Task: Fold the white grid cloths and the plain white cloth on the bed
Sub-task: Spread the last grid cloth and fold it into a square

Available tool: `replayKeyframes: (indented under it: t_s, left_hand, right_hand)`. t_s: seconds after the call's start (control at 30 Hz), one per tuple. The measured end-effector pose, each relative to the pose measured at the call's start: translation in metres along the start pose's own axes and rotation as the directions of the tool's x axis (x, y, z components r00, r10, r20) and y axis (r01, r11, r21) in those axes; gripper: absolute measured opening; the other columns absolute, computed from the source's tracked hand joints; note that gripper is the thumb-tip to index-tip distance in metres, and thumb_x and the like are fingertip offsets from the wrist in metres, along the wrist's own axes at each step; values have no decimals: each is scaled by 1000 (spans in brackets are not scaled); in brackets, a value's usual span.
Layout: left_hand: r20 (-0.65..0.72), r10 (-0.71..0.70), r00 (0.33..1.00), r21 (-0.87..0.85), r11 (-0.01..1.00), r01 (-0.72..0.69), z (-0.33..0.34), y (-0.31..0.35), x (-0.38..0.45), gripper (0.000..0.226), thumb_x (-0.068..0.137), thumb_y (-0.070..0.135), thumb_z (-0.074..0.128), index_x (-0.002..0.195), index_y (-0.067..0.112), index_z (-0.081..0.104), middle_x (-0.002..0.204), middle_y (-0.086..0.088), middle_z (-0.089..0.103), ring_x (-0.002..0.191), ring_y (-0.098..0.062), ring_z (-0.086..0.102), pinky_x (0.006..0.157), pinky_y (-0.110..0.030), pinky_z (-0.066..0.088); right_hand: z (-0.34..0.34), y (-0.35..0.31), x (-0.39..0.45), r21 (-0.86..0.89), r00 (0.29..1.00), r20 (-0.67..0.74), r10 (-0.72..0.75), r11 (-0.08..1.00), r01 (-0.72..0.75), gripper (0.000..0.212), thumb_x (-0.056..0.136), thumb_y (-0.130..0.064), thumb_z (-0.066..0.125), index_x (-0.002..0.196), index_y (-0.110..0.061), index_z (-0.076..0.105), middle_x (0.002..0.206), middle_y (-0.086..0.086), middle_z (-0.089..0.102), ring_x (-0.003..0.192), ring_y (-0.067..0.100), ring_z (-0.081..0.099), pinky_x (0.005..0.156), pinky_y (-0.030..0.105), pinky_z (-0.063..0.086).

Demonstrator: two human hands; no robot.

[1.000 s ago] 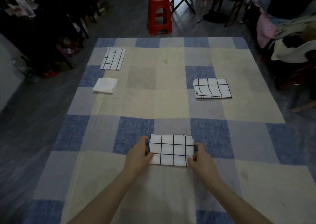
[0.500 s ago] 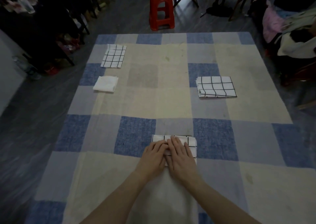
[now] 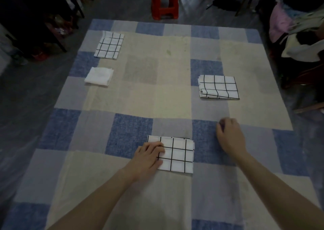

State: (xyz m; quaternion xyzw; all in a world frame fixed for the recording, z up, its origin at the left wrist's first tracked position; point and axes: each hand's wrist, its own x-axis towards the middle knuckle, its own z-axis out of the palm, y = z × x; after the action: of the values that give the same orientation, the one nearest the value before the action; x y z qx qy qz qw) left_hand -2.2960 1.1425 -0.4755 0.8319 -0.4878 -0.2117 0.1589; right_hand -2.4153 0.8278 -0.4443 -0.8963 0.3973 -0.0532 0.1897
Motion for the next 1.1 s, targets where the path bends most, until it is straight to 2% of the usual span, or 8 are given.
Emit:
replayKeyframes:
  t_s: [0.2,0.33,0.43,0.53,0.77,0.87,0.97,1.1]
  left_hand:
    - [-150,-163,975,-28,987,161,7,15,-6,36,86,53,45,117,35,47,133,9,30,119,-16,33,93,-32,26]
    - [-223,-614,757,-86,786,613,8,23,-16,71,63,79,53,109,26,43,108,6,41,101,-17,41,80,-33,32]
    - [-248,-643,724,-75,758,648,10,26,-19,64,65,78,48,102,26,43,102,6,41,97,-18,43,76,-33,31]
    - [-233,-681,694,-116,728,676,6,31,-13,54,69,66,65,98,26,43,102,5,40,99,-20,44,77,-34,32]
    - [-73,-667,741,-336,716,611,-10,41,-3,26,78,32,70,86,22,47,92,5,47,92,-18,47,70,-32,42]
    - [-11,-670,743,-496,648,577,-18,40,-2,27,81,21,70,89,20,45,81,6,58,73,-8,56,56,-22,41]
    - [106,-706,700,-681,462,568,-27,37,0,41,81,15,76,107,19,44,93,8,61,80,-2,59,59,-15,42]
    - [280,-711,645,-821,171,545,-39,20,-1,21,86,10,70,107,8,65,105,-10,70,90,-23,67,76,-36,56]
  right_hand:
    - [-14,-16,91,257,897,35,442,863,-435,57,93,-37,54,130,2,37,136,25,38,117,43,47,96,47,39]
    - [-10,-16,131,254,799,52,599,766,-590,70,92,-45,54,137,3,28,143,25,32,126,46,41,103,48,34]
    - [-9,-14,151,223,746,44,664,721,-656,68,89,-40,55,137,0,29,143,25,32,130,41,37,105,46,32]
    - [-11,-15,160,178,684,61,727,666,-724,65,82,-32,61,134,-5,34,142,21,34,128,36,39,104,44,34]
    - [-12,-18,164,155,727,36,685,715,-682,59,80,-19,66,132,-6,38,139,22,40,127,37,39,103,42,36]
    - [-15,-19,158,213,659,74,749,634,-744,59,71,-26,70,125,-9,52,135,19,46,122,36,44,102,40,41]
    - [-15,-19,152,329,666,121,736,603,-726,55,64,-26,68,116,-9,62,126,17,58,111,35,55,97,38,47]
    - [-14,-44,134,544,843,19,537,702,-460,36,82,-13,61,117,-4,57,118,16,61,108,31,57,89,32,44]
